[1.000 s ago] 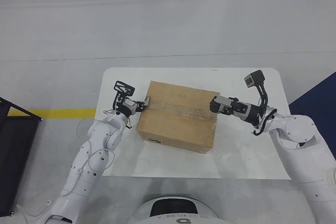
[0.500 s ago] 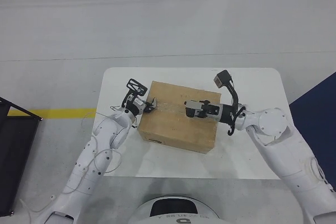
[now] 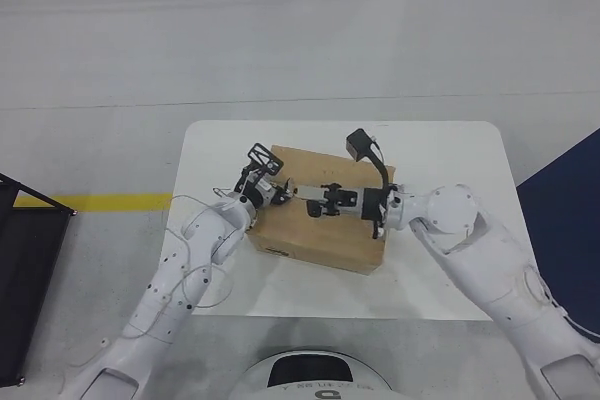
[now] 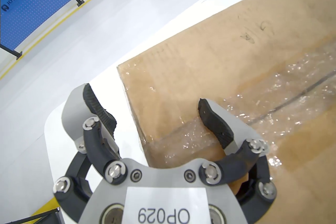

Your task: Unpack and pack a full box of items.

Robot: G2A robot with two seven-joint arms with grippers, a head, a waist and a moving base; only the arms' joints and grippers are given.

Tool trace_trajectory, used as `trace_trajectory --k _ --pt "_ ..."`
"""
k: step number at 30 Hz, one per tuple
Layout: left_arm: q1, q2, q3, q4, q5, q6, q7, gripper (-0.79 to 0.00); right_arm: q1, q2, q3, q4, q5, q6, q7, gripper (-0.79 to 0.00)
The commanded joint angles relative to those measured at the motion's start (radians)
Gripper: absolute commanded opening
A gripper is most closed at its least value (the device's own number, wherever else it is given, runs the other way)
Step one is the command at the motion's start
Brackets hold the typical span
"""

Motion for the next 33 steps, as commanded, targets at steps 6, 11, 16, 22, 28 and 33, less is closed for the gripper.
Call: trace_trajectory --k 6,11,16,22,28,33 --pt "0.017 0.001 -0.019 -0.019 -0.02 0.013 0.035 0.0 0.058 -0.025 -0.064 0.036 -0.029 0.062 -0.033 0.0" --pt "0.051 0.007 -0.065 -0.061 -0.046 0.028 0.072 0.0 0.098 -0.043 -0.102 0.049 -0.067 0.131 -0.075 0.0" --pt "0.097 0.019 -0.137 -0.098 -0.067 0.036 0.09 0.0 0.142 -0.062 -0.141 0.073 -0.09 0.192 -0.099 0.0" --pt "0.133 0.027 -0.184 -0.107 -0.08 0.028 0.102 0.0 0.209 -0.098 -0.202 0.164 -0.083 0.23 -0.127 0.0" --pt "0.137 0.026 -0.171 -0.099 -0.076 0.024 0.103 0.0 0.254 -0.132 -0.246 0.243 -0.056 0.222 -0.134 0.0" --pt "0.124 0.023 -0.152 -0.087 -0.074 0.025 0.103 0.0 0.28 -0.157 -0.276 0.307 -0.043 0.224 -0.137 0.0"
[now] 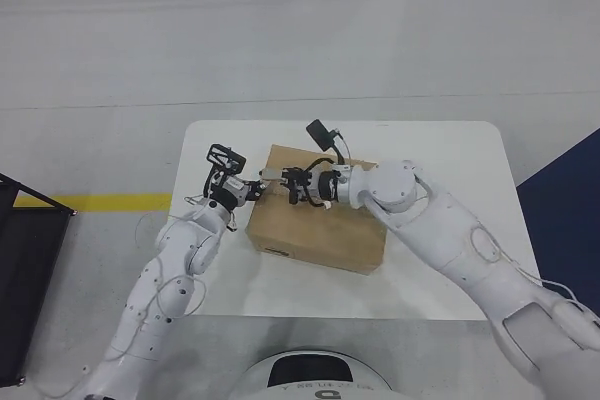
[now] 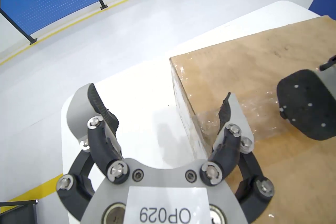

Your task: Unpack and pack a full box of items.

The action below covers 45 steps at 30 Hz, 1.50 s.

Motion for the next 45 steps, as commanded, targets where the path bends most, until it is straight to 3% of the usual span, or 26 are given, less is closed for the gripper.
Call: trace_trajectory --k 1,10,25,37,45 --pt "-0.004 -0.001 0.005 0.004 0.0 -0.001 0.0 0.0 0.007 -0.008 -0.007 0.021 0.006 -0.001 0.0 0.0" --pt "-0.007 -0.002 0.008 0.007 0.002 0.001 0.002 0.0 -0.019 -0.01 0.033 0.066 0.025 0.022 0.015 0.0" --pt "-0.007 -0.002 0.008 0.007 0.002 0.001 0.002 0.0 -0.281 0.087 0.302 -0.177 -0.059 0.105 0.0 0.0" --pt "-0.007 -0.002 0.008 0.007 0.002 0.001 0.002 0.0 -0.409 0.126 0.454 -0.245 -0.072 0.18 0.033 0.0" --pt "-0.007 -0.002 0.008 0.007 0.002 0.001 0.002 0.0 -0.552 0.15 0.603 -0.324 -0.033 0.18 -0.012 0.0"
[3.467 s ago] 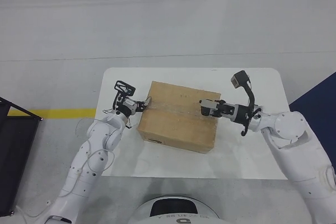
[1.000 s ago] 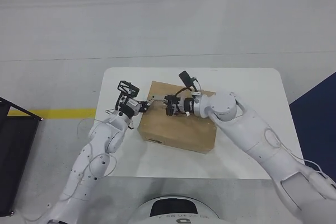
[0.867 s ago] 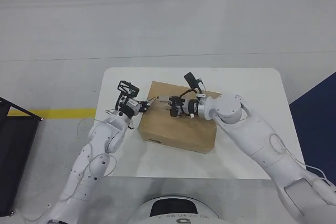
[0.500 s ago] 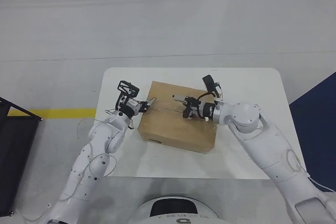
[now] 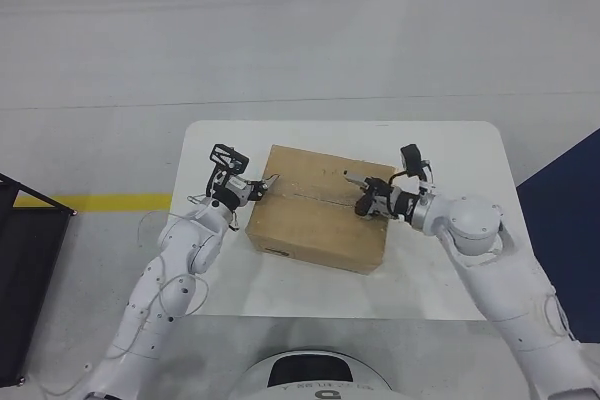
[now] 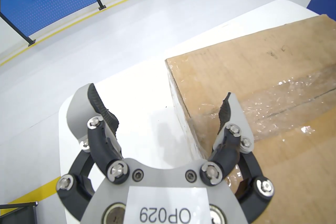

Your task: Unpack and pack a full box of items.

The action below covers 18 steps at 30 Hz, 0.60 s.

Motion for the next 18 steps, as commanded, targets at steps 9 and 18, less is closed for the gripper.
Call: trace_trajectory --k 9,18 --pt "0.0 0.0 0.0 0.0 0.0 0.0 0.0 0.0 -0.161 0.019 0.171 -0.037 0.082 -0.024 -0.025 0.0" --pt "0.0 0.0 0.0 0.0 0.0 0.0 0.0 0.0 -0.274 0.025 0.288 -0.05 0.174 -0.111 -0.008 0.0"
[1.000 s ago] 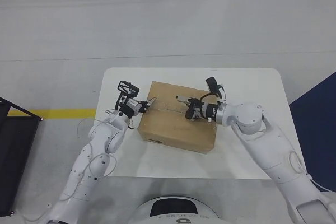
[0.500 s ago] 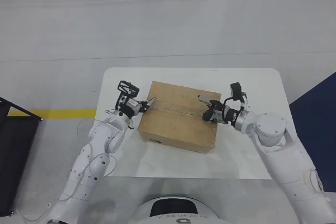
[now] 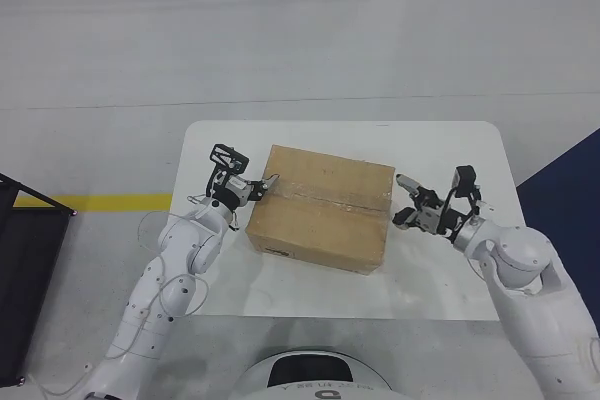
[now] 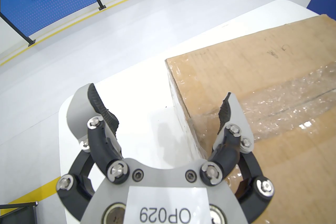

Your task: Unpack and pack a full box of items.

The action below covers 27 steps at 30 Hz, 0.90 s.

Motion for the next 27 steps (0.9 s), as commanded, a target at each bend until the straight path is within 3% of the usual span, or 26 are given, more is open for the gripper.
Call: trace_trajectory --k 1,6,18,24,27 --pt "0.0 0.0 0.0 0.0 0.0 0.0 0.0 0.0 -0.013 0.0 0.019 0.018 0.039 -0.05 0.033 0.0" --pt "0.0 0.0 0.0 0.0 0.0 0.0 0.0 0.0 -0.026 -0.007 0.046 0.067 0.147 -0.216 0.072 0.0" --pt "0.016 0.001 -0.015 -0.026 -0.008 0.014 0.039 0.0 -0.025 -0.007 0.045 0.064 0.142 -0.219 0.065 0.0" --pt "0.096 0.013 -0.108 -0.09 -0.039 0.046 0.126 0.0 -0.059 -0.02 0.011 -0.055 -0.083 -0.328 -0.231 0.0" --pt "0.115 0.016 -0.153 -0.086 -0.063 0.071 0.13 0.0 -0.054 -0.025 0.003 -0.057 -0.121 -0.312 -0.319 0.0"
